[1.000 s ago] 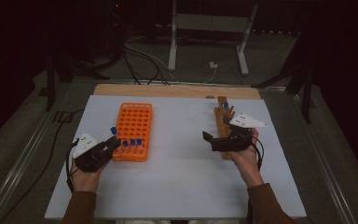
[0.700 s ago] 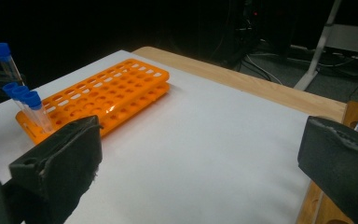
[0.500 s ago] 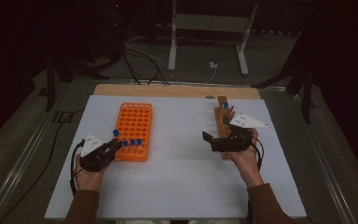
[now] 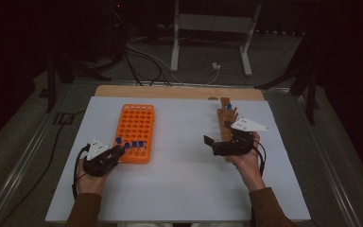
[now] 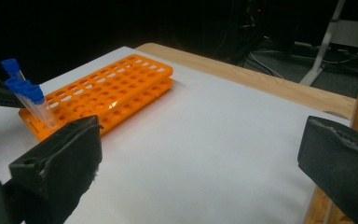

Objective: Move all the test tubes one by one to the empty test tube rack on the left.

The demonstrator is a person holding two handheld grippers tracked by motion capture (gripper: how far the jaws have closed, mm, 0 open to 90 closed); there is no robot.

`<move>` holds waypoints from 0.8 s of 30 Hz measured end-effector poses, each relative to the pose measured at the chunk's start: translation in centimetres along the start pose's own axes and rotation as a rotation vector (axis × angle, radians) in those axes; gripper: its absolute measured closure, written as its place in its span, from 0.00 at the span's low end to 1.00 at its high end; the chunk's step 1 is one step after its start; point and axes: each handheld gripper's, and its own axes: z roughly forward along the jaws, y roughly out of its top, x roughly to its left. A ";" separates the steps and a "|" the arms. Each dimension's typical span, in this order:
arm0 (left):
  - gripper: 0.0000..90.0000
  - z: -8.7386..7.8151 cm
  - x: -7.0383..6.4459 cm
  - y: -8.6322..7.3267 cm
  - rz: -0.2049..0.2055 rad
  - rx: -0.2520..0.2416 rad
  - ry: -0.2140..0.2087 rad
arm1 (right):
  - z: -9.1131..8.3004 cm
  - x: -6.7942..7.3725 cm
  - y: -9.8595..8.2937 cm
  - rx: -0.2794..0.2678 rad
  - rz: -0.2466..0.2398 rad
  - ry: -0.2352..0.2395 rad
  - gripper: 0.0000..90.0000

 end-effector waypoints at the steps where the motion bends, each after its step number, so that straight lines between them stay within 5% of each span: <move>1: 0.87 0.0 0.0 0.0 0.000 0.004 0.001 | 0.1 0.0 0.0 0.000 -0.001 0.000 0.00; 12: 0.87 0.5 -0.4 -0.2 0.043 0.051 0.015 | 0.4 0.2 -0.2 0.009 -0.008 -0.002 0.00; 24: 0.87 0.5 -0.3 -0.4 0.023 0.053 0.011 | 0.4 -0.1 -0.3 0.010 -0.008 -0.011 0.00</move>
